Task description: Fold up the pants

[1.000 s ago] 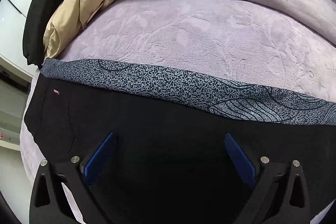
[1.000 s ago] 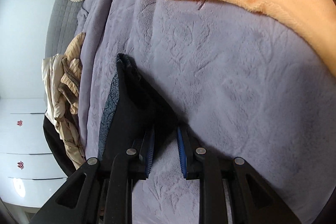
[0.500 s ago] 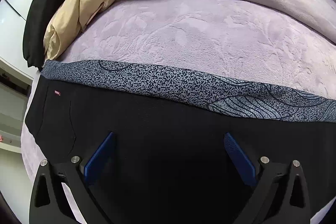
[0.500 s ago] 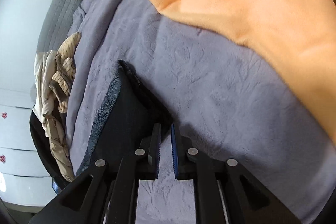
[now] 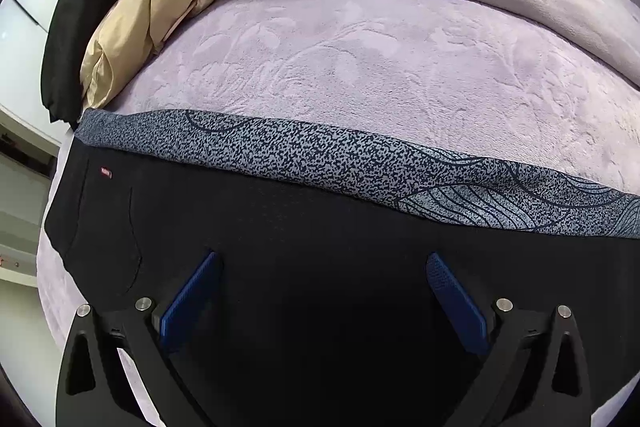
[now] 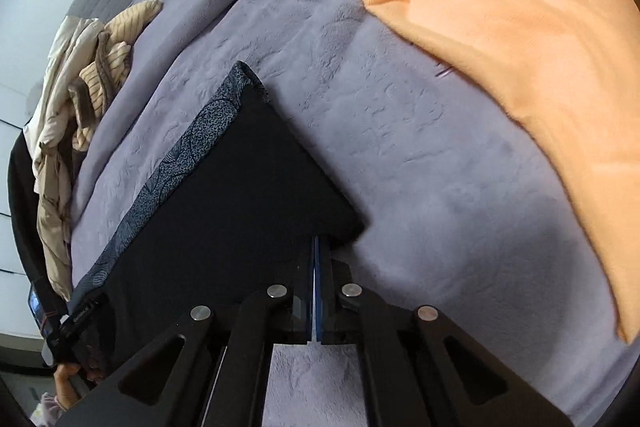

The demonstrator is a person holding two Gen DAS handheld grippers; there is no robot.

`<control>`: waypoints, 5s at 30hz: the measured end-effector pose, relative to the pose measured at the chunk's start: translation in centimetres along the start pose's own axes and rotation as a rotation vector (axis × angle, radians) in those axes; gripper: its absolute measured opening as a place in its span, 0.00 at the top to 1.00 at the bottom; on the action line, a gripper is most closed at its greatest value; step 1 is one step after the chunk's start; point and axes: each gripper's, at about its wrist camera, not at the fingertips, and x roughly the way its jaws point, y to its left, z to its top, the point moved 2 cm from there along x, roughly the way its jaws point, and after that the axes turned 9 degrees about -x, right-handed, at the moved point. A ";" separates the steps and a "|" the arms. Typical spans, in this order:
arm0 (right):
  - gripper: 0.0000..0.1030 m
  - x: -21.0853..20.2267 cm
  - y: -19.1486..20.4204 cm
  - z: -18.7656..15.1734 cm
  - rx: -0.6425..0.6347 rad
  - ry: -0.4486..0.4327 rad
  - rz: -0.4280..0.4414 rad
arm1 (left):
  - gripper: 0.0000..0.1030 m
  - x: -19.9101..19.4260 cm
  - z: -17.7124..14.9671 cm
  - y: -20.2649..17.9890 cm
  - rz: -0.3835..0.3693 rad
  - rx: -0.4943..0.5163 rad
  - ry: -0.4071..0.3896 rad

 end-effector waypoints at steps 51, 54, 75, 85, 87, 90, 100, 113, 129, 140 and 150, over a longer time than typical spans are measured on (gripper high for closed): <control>0.88 8.0 37.1 -17.6 -0.087 0.328 0.519 | 0.00 7.9 5.9 27.0 -0.010 0.108 0.040; 0.87 8.5 35.5 -19.5 -0.046 0.378 0.518 | 0.00 6.0 5.4 26.3 0.017 0.128 0.028; 0.76 12.1 31.9 -20.9 0.286 0.356 0.630 | 0.00 5.1 0.4 19.3 -0.166 0.280 0.153; 0.95 9.9 31.0 -21.2 0.147 0.377 0.487 | 0.00 4.7 -1.2 17.7 -0.143 0.355 0.122; 0.91 8.6 31.2 -21.2 0.110 0.364 0.521 | 0.00 4.4 -0.8 18.5 -0.149 0.333 0.130; 0.91 6.9 32.6 -20.2 0.045 0.306 0.598 | 0.00 3.0 -0.7 18.6 -0.177 0.339 0.108; 1.00 10.8 34.0 -19.9 -0.056 0.346 0.483 | 0.00 2.4 -4.3 17.3 -0.139 0.491 -0.004; 0.93 5.1 33.0 -15.4 -0.247 0.188 0.283 | 0.00 -0.6 -2.2 19.4 -0.151 0.451 0.019; 0.78 5.7 33.0 -14.4 -0.325 0.234 0.068 | 0.00 -0.8 -1.8 21.6 -0.106 0.385 0.092; 0.49 2.5 30.5 -15.9 -0.263 0.253 0.091 | 0.00 -7.2 -3.7 20.2 -0.168 0.390 0.101; 0.35 0.3 26.9 -17.6 -0.158 0.265 0.081 | 0.00 -11.1 -6.6 15.9 -0.224 0.489 0.116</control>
